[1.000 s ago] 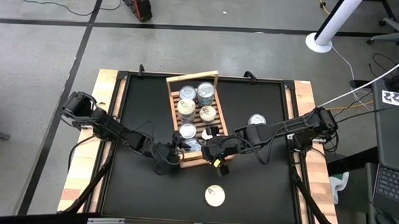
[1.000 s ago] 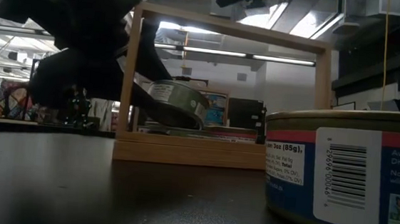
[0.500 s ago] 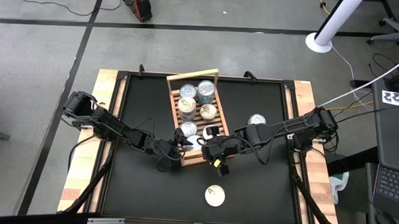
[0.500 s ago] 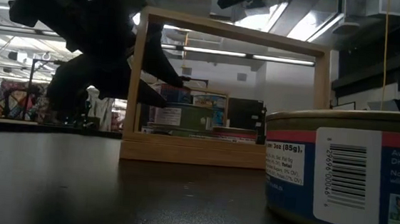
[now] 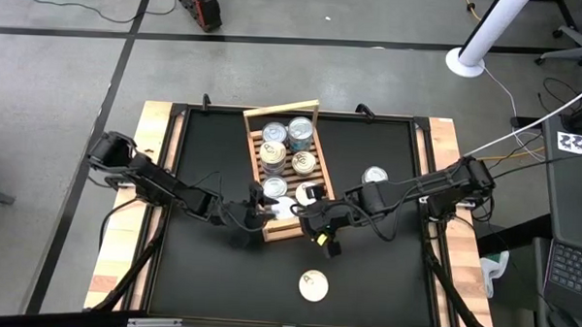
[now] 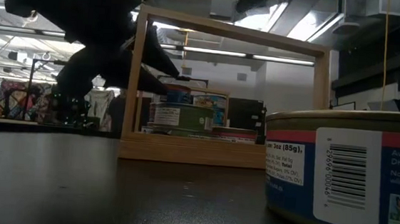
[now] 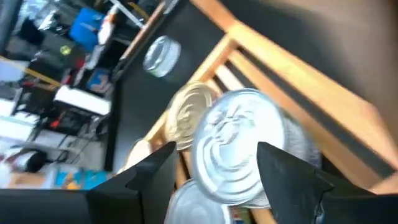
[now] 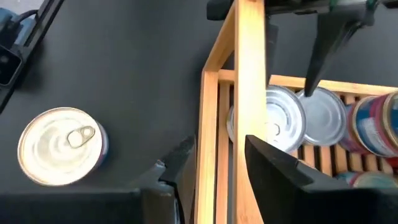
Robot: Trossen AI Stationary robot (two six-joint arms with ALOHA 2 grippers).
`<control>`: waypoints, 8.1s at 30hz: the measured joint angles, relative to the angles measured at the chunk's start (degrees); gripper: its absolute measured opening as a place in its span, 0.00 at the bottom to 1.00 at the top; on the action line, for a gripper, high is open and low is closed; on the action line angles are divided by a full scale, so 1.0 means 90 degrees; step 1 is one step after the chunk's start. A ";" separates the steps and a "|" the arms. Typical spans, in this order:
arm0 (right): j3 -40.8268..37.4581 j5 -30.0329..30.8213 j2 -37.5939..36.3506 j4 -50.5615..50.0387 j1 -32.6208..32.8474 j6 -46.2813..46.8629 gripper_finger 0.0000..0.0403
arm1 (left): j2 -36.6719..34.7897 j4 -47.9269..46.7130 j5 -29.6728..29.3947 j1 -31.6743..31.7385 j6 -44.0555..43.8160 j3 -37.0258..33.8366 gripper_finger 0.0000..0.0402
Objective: Stack canned seafood by type on shelf
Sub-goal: Stack the blue-pink tuna can on top of the other blue-pink tuna can on the shelf
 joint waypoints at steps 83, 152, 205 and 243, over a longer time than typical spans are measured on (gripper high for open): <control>0.0000 0.1439 0.2341 -0.0008 0.2983 0.0091 0.34 | -0.0375 -0.0598 -0.4352 -0.2652 -0.4409 0.0012 0.55; 0.0918 0.1028 0.2565 0.1303 0.1437 0.2239 0.00 | 0.1869 -0.0226 -0.1202 -0.3231 -0.1513 0.1940 0.55; 0.0939 0.0752 0.2519 0.2197 0.1058 0.3244 0.00 | 0.1866 -0.1309 -0.1206 -0.2943 -0.2591 0.1931 0.55; 0.0517 -0.0556 0.2556 0.1447 0.1503 -0.0098 0.55 | 0.1866 -0.1275 -0.1212 -0.2953 -0.3030 0.1931 0.55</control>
